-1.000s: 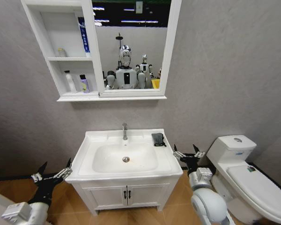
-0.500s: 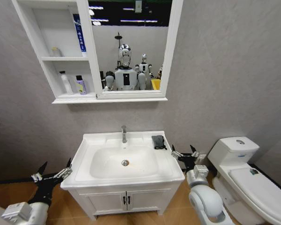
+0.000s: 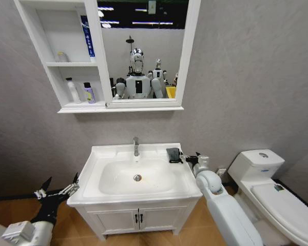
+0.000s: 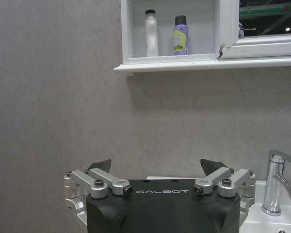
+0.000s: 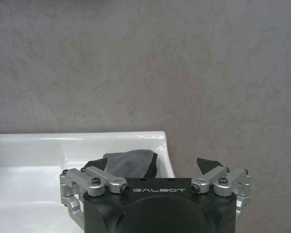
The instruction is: Move facial cleanser and shampoo from washbasin to cabinet, then wipe washbasin with towel.
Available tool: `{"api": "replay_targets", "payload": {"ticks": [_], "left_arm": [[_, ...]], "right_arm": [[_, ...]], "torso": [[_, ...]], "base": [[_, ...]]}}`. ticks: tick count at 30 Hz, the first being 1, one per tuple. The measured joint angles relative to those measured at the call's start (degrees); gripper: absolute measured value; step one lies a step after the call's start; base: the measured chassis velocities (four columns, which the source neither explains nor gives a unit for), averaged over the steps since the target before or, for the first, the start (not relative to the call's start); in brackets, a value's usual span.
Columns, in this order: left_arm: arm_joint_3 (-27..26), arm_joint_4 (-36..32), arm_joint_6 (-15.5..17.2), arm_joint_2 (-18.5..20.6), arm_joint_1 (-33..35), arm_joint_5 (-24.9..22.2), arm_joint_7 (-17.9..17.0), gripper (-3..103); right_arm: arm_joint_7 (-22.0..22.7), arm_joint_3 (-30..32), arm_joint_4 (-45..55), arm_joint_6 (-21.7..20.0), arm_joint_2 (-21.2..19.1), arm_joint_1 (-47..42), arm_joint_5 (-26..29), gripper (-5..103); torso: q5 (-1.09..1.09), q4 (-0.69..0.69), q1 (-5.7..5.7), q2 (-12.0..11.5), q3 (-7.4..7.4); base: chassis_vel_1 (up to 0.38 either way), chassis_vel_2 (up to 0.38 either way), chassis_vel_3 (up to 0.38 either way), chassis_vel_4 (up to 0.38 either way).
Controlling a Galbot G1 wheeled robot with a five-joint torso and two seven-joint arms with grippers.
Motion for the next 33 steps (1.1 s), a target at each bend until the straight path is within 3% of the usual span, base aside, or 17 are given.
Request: {"api": "replay_targets", "payload": {"ticks": [5, 13, 33], "left_arm": [[0.0, 0.0, 0.0, 0.0, 0.0, 0.0, 0.0, 100], [0.0, 0.0, 0.0, 0.0, 0.0, 0.0, 0.0, 100], [0.0, 0.0, 0.0, 0.0, 0.0, 0.0, 0.0, 100]], "right_arm": [[0.6, -3.9, -9.6, 0.0, 2.5, 6.3, -0.6, 100], [1.7, -7.3, -16.9, 0.3, 4.0, 12.3, -1.3, 100], [3.1, -7.7, -22.1, -2.5, 5.1, 14.2, -0.3, 100]], "torso": [[0.02, 0.01, 0.00, 0.0, 0.00], [0.00, 0.00, 0.01, 0.0, -0.01], [0.02, 0.00, 0.00, 0.0, -0.01]], "base": [[0.000, 0.000, 0.000, 0.000], [0.000, 0.000, 0.000, 0.000], [0.000, 0.000, 0.000, 0.000]]}}
